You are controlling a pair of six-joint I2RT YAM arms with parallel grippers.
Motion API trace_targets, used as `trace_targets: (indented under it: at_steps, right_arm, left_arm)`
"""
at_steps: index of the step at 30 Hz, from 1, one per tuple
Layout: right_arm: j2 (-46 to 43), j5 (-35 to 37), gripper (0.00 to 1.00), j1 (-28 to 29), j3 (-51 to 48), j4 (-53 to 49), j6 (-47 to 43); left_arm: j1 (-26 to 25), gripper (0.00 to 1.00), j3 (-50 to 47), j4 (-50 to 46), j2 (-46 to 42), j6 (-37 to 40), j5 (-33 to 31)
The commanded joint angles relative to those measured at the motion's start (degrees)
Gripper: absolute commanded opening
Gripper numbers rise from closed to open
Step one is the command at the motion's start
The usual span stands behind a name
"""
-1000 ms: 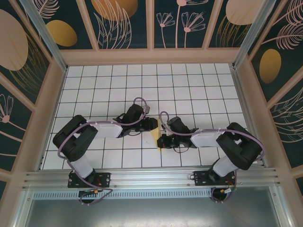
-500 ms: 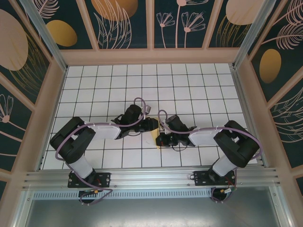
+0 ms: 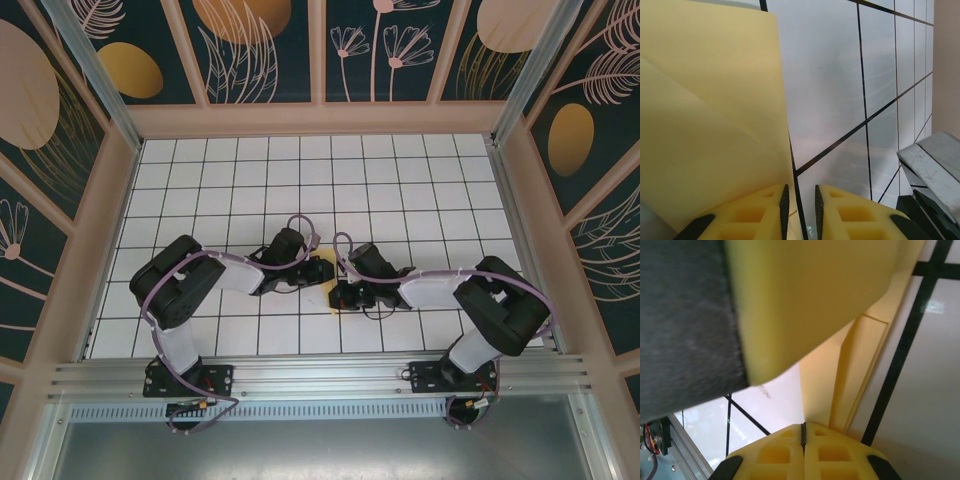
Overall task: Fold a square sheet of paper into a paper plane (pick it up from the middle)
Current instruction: Fold the wing for the fifth time at the center of the table.
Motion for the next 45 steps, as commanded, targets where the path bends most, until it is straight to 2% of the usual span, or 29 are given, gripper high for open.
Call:
trace_targets:
  at_steps: [1, 9, 13, 21, 34, 41, 45]
  right_arm:
    - [-1.6, -1.3, 0.07, 1.3, 0.7, -2.4, -0.2]
    - [1.2, -2.6, 0.07, 1.7, -4.2, 0.2, 2.6]
    - [1.7, -1.4, 0.07, 2.0, -4.7, -1.7, 2.7]
    - [-0.3, -3.8, 0.07, 3.7, -5.6, -0.1, 2.6]
    - [-3.4, -4.0, 0.07, 3.8, -8.7, -1.2, 3.1]
    - [-4.4, -1.9, 0.07, 3.4, -8.5, -2.2, 3.2]
    - [-8.5, 2.3, 0.07, 3.5, -4.7, -3.8, 2.2]
  left_arm:
    - [0.1, 0.24, -2.3, -3.0, 2.9, 0.5, -4.0]
    - [0.0, 0.23, -2.4, -4.1, 2.9, 0.7, -5.4]
    - [0.1, 0.22, -2.0, -5.1, 2.7, 1.2, -5.8]
    - [0.1, 0.22, -2.0, -6.1, 2.8, 1.2, -6.6]
    - [0.0, 0.21, -1.8, -6.9, 2.6, 1.2, -7.3]
    - [0.0, 0.21, -1.3, -7.1, 2.3, 1.4, -6.9]
    - [0.1, 0.21, -1.3, -7.0, 1.5, 1.5, -6.7]
